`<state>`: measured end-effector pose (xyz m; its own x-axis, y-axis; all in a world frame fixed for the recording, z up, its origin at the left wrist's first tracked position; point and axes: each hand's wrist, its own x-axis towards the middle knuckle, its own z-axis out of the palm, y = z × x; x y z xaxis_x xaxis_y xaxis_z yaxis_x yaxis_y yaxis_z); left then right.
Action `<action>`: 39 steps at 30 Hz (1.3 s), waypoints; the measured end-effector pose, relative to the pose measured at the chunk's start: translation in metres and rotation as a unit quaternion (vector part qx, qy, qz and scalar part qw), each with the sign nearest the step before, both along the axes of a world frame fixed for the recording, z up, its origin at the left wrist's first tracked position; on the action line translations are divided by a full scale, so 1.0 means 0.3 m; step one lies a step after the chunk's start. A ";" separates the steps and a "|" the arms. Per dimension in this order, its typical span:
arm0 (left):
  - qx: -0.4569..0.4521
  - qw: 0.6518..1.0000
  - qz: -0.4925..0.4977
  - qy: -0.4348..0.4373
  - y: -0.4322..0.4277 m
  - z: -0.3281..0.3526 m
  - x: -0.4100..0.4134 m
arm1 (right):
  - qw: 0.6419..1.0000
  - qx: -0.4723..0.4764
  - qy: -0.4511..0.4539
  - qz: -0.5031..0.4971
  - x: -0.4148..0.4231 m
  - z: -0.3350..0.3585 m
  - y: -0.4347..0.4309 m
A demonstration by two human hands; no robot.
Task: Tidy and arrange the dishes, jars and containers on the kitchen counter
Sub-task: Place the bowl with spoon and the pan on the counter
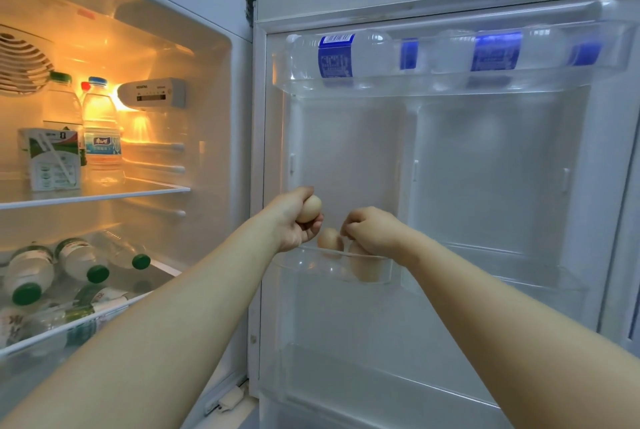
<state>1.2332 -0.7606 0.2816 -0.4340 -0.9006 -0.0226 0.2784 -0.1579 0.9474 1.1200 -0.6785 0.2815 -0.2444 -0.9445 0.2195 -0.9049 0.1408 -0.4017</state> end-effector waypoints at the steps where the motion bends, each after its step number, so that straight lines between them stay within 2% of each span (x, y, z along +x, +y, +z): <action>1: -0.006 1.000 -0.001 -0.002 0.002 0.000 -0.002 | 1.000 0.017 0.023 -0.005 -0.006 0.008 0.002; 9: -0.006 1.000 -0.020 -0.006 0.006 0.001 -0.006 | 0.973 0.146 0.175 -0.032 0.015 0.070 -0.006; 15: 0.003 1.000 -0.022 -0.009 -0.005 0.000 -0.004 | 0.956 0.192 0.213 -0.061 0.045 0.043 -0.081; 27: 0.021 1.000 -0.018 0.013 -0.016 -0.002 0.000 | 0.960 0.156 0.195 -0.129 0.043 -0.001 -0.118; 32: 0.022 0.999 -0.015 0.017 -0.018 -0.003 -0.001 | 0.967 0.143 0.167 -0.129 0.053 -0.003 -0.113; 39: 0.030 0.999 -0.014 0.029 -0.014 -0.003 0.009 | 0.969 0.136 0.173 -0.117 0.054 -0.007 -0.120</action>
